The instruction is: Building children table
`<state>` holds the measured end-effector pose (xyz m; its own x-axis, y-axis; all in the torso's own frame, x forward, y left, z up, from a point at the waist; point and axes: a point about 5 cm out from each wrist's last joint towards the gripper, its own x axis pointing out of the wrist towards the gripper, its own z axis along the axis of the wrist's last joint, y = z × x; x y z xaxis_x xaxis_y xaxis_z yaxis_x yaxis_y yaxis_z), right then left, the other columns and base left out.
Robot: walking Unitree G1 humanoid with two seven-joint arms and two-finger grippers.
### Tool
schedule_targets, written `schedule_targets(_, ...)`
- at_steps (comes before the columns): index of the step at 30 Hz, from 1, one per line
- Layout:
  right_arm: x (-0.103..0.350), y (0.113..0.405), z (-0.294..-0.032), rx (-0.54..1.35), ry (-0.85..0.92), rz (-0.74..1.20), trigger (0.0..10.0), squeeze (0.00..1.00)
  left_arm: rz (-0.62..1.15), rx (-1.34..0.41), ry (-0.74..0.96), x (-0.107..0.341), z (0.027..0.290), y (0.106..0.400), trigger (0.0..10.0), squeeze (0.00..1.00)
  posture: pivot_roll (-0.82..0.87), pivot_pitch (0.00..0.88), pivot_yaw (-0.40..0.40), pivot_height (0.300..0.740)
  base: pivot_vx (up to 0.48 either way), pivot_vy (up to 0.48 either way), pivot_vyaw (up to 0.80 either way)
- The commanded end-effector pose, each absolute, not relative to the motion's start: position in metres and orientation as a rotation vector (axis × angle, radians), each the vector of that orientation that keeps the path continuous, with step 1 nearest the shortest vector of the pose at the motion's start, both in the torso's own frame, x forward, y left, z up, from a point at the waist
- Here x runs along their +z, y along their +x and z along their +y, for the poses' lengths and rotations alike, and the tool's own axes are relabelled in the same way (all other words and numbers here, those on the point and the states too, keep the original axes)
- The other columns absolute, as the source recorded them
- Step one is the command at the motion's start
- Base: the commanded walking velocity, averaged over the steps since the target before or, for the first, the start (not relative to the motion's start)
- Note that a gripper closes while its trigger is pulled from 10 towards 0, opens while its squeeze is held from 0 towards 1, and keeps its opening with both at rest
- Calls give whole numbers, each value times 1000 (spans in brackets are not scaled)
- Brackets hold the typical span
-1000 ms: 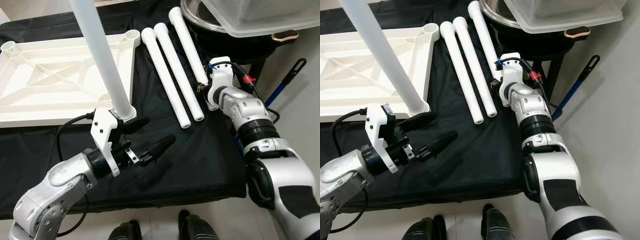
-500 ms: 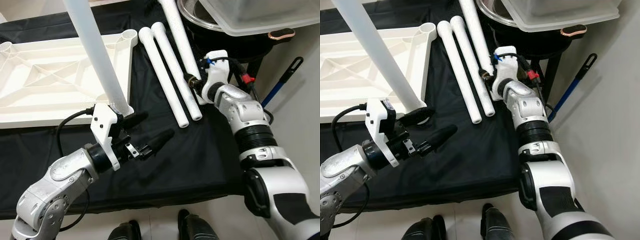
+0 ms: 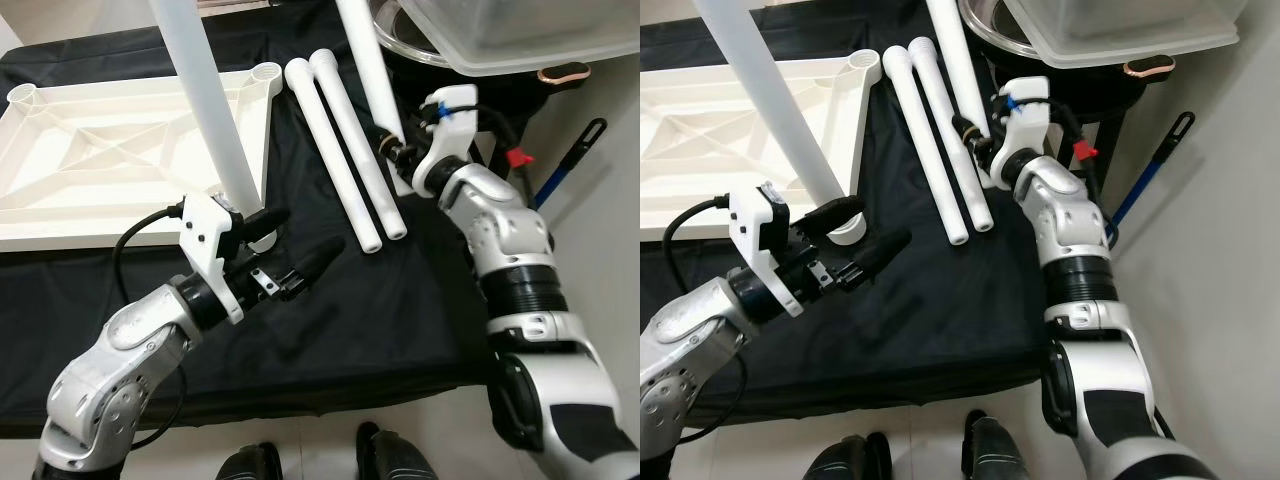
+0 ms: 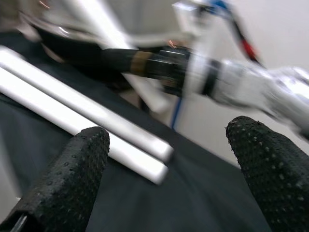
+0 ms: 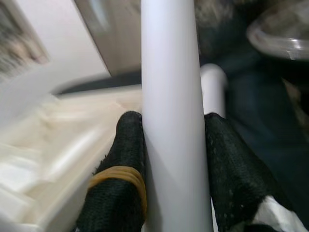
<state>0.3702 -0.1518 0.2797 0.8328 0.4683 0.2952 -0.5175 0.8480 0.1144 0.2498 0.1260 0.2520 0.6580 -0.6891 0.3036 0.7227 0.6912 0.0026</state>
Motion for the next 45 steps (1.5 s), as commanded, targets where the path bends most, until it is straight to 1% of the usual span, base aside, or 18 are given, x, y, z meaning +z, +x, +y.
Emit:
schedule_targets(1,291,357,-150,608,234,-319,10000,0,-291,-740,-149,251,136,255,10000,0,-25,168,3,740,0,0,0)
schedule_targets(2,291,357,-150,608,234,-319,10000,0,-291,-740,-149,251,136,255,10000,0,-25,168,3,740,0,0,0)
schedule_targets(4,285,347,-151,627,250,-302,10000,0,-252,-658,-131,246,145,264,10000,0,-35,155,-4,740,0,0,0)
schedule_targets(5,285,347,-151,627,250,-302,10000,0,-252,-658,-131,246,145,264,10000,0,-35,155,-4,740,0,0,0)
schedule_targets(7,274,338,-150,650,268,-269,10000,0,-223,-591,-130,239,153,269,10000,0,-43,136,-12,740,0,0,0)
schedule_targets(10,269,328,-150,646,296,-285,10000,0,-205,-559,-163,232,154,271,10000,0,-54,111,-15,740,0,0,0)
schedule_targets(13,269,317,-151,645,403,-328,10000,0,-197,-589,-183,227,147,268,10000,0,-64,93,-17,740,0,320,0)
schedule_targets(14,269,317,-151,645,403,-328,10000,0,-197,-589,-183,227,147,268,10000,0,-64,93,-17,740,0,480,0)
schedule_targets(16,269,310,-149,689,456,-345,10000,0,-202,-599,-177,226,144,270,10000,0,-67,83,-21,740,0,480,0)
schedule_targets(25,274,292,-144,800,563,-395,10000,0,-224,-606,-193,227,138,275,10000,0,-71,61,-23,740,0,480,0)
schedule_targets(29,281,282,-130,900,526,-409,10000,0,-235,-620,-190,228,135,275,10000,0,-65,56,-22,740,0,480,0)
schedule_targets(32,281,280,-127,915,501,-402,10000,0,-237,-623,-191,228,135,275,10000,0,-63,57,-20,740,0,480,0)
schedule_targets(34,267,282,-119,899,357,-332,10000,0,-238,-628,-193,228,134,275,10000,0,-61,58,-19,740,0,480,0)
schedule_targets(35,267,282,-119,899,357,-332,10000,0,-238,-628,-193,228,134,275,10000,0,-61,58,-19,740,0,480,0)
schedule_targets(36,259,283,-117,874,305,-305,10000,0,-237,-631,-193,227,132,275,10000,0,-58,59,-17,740,0,480,0)
schedule_targets(40,244,286,-114,818,283,-261,10000,0,-233,-643,-198,225,128,273,10000,0,-58,61,-16,740,0,480,0)
schedule_targets(43,224,286,-112,799,195,-208,10000,0,-231,-641,-201,224,129,273,10000,0,-56,64,-16,740,0,480,0)
schedule_targets(45,215,285,-112,784,179,-179,10000,0,-230,-636,-196,224,131,273,10000,0,-51,68,-12,740,0,480,0)
